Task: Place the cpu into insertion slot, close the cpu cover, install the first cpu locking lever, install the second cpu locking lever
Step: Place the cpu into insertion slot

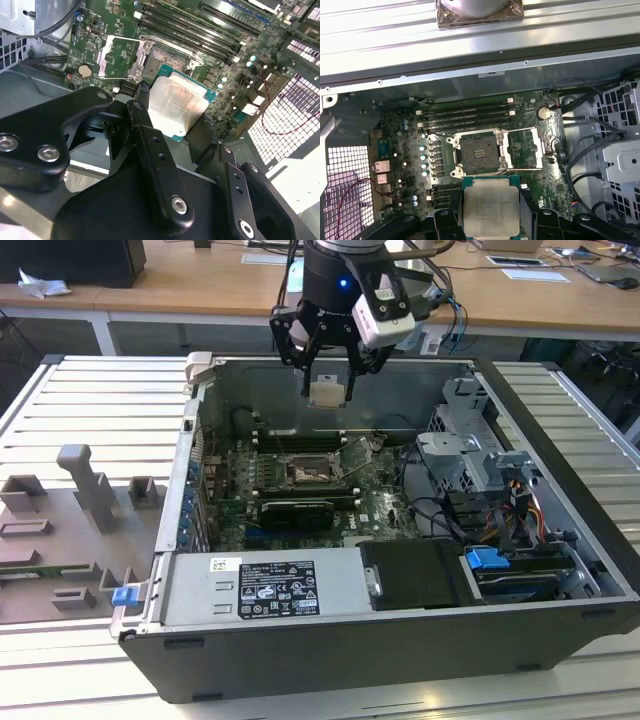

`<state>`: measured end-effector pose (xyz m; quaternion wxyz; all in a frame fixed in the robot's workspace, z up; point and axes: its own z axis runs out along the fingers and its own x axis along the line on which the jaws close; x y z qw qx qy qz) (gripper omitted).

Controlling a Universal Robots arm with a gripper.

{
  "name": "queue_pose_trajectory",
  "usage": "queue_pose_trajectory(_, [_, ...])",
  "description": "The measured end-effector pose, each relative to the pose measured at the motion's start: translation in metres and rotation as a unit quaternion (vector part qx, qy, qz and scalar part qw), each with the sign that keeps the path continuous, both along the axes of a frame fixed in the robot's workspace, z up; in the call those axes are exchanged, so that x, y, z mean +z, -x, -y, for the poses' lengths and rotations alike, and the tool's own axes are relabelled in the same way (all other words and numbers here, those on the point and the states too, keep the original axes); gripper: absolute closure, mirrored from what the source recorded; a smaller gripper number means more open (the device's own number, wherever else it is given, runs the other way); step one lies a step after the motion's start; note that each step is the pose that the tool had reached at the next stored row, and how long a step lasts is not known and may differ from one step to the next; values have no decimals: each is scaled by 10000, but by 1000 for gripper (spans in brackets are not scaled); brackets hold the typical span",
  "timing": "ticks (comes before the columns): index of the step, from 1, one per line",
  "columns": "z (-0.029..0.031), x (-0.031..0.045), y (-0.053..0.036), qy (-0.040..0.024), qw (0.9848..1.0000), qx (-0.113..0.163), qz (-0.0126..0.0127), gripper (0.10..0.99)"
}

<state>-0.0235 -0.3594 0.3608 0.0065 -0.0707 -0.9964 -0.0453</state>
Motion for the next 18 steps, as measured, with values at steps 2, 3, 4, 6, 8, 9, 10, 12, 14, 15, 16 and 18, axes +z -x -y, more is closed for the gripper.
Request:
queue_pose_trajectory(2, [0,0,0,0,10000,-43,0,545])
queue_pose_trajectory(3, [0,0,0,0,10000,-70,0,545])
queue_pose_trajectory(4, [0,0,0,0,9999,-105,0,545])
queue_pose_trajectory(6, [0,0,0,0,9998,-207,0,545])
queue_pose_trajectory(8, [0,0,0,0,9997,-252,0,545])
queue_pose_trajectory(9, [0,0,0,0,9996,-288,0,545])
queue_pose_trajectory(10, [0,0,0,0,9995,-330,0,545])
queue_pose_trajectory(12, [0,0,0,0,9992,-392,0,545])
queue_pose_trajectory(14, [0,0,0,0,9990,-441,0,545])
queue_pose_trajectory(15, [0,0,0,0,9989,-471,0,545])
queue_pose_trajectory(16, [0,0,0,0,9987,-506,0,545])
queue_pose_trajectory(18, [0,0,0,0,9984,-568,0,545])
